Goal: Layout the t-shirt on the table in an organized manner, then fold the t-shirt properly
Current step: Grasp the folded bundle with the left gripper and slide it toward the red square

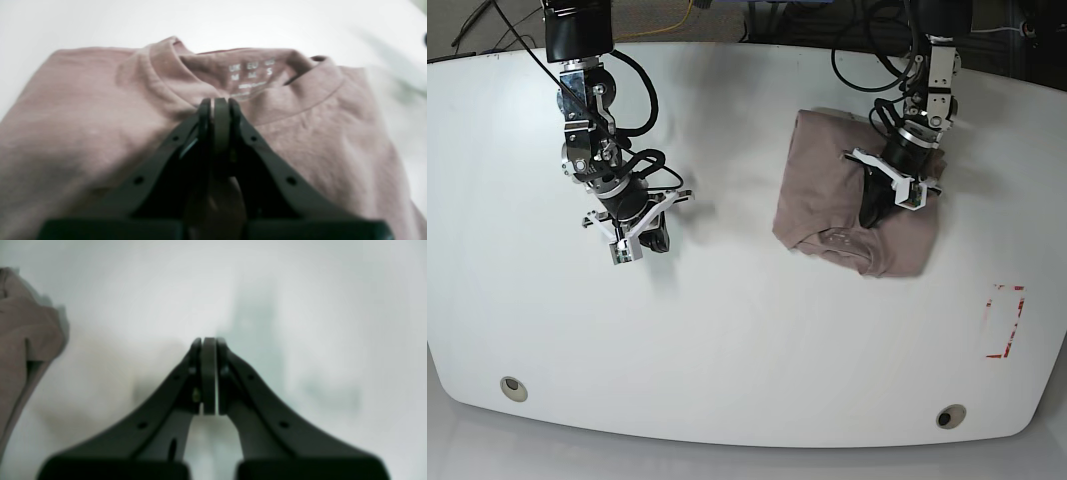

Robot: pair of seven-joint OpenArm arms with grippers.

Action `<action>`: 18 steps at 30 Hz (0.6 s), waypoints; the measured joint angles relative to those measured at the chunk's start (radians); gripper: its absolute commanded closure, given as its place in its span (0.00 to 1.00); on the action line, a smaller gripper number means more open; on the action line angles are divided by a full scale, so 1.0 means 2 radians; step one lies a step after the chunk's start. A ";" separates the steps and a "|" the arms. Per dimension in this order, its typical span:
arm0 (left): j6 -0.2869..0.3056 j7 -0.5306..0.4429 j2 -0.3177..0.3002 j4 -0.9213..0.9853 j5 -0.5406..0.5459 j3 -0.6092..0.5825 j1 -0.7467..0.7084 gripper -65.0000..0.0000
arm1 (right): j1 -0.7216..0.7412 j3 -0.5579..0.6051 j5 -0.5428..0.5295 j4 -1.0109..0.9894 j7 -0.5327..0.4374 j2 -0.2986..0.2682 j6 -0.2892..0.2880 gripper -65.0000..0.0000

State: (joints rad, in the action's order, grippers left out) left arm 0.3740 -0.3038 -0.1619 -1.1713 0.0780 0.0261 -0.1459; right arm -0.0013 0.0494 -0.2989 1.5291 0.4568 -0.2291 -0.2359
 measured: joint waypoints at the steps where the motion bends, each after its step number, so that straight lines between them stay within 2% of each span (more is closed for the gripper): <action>1: 0.000 0.000 -0.005 0.000 0.000 0.004 -0.002 1.00 | 0.000 0.000 0.000 0.000 -0.001 0.000 0.000 1.00; 7: 0.000 0.004 -0.028 0.000 0.000 0.028 -0.010 1.00 | 0.000 0.000 0.000 0.000 0.000 0.000 -0.001 1.00; 11: 0.001 0.021 -0.037 -0.005 -0.007 0.066 -0.018 1.00 | 0.000 0.000 0.000 0.000 0.000 0.000 -0.017 1.00; 15: 0.023 0.029 -0.054 -0.010 -0.007 0.093 -0.029 1.00 | 0.000 0.000 0.000 0.000 -0.001 -0.001 -0.019 1.00; 18: 0.038 0.054 -0.067 -0.017 -0.009 0.112 -0.031 1.00 | 0.000 0.000 0.000 0.000 -0.001 0.000 -0.019 1.00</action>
State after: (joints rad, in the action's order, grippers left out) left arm 0.4496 -0.1963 -0.2951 -1.2049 0.0608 0.2501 -0.2077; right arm -0.0021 0.0494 -0.2993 1.5291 0.4557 -0.2298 -0.2741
